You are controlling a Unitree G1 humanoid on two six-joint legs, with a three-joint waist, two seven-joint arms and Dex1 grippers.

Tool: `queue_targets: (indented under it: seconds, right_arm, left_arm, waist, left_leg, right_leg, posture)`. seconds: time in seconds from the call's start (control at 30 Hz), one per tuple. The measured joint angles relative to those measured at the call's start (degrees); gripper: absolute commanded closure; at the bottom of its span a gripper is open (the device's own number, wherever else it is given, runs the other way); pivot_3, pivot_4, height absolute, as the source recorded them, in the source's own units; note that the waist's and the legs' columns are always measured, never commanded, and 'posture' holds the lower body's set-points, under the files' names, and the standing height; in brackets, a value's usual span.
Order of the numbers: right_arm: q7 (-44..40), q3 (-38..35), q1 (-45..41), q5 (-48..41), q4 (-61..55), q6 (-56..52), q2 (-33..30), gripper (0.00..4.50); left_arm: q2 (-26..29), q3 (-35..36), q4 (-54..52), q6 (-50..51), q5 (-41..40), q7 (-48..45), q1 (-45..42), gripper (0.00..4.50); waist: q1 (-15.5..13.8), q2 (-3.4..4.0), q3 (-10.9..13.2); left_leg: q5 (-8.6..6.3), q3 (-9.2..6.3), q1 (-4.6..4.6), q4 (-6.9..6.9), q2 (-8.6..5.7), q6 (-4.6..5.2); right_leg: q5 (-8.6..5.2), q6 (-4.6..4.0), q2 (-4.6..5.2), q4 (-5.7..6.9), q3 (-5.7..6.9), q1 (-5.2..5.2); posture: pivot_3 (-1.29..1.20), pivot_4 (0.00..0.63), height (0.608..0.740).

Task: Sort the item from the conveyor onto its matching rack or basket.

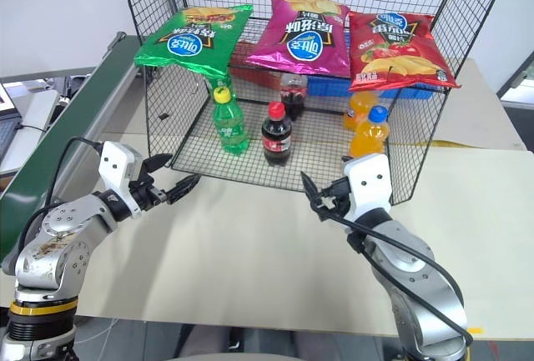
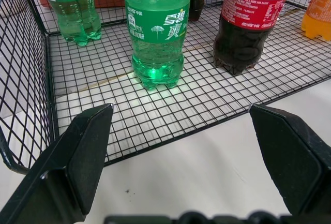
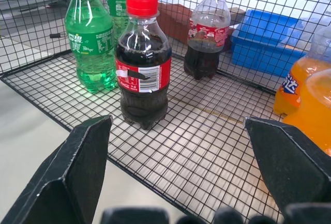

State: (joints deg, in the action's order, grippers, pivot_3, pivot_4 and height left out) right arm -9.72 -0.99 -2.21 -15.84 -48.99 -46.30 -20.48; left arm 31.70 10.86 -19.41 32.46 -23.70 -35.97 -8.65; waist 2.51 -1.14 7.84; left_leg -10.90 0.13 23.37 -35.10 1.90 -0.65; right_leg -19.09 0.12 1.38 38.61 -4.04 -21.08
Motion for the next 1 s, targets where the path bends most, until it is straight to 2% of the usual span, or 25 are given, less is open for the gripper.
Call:
queue_targets:
  seconds: [1.0]
  right_arm:
    - [0.52,0.43,0.38,1.17,-0.01,0.00,1.17,0.00]
  left_arm:
    - [1.51,-0.59,3.13,-1.96,0.11,-2.91,-1.85,0.02]
  waist:
    - [0.01,0.00,0.00]
  left_leg:
    - [0.00,0.01,0.00,0.00,0.00,0.00]
  right_leg:
    - [0.00,0.00,0.00,-0.01,0.00,0.00]
  posture:
    - [0.00,0.150,0.740]
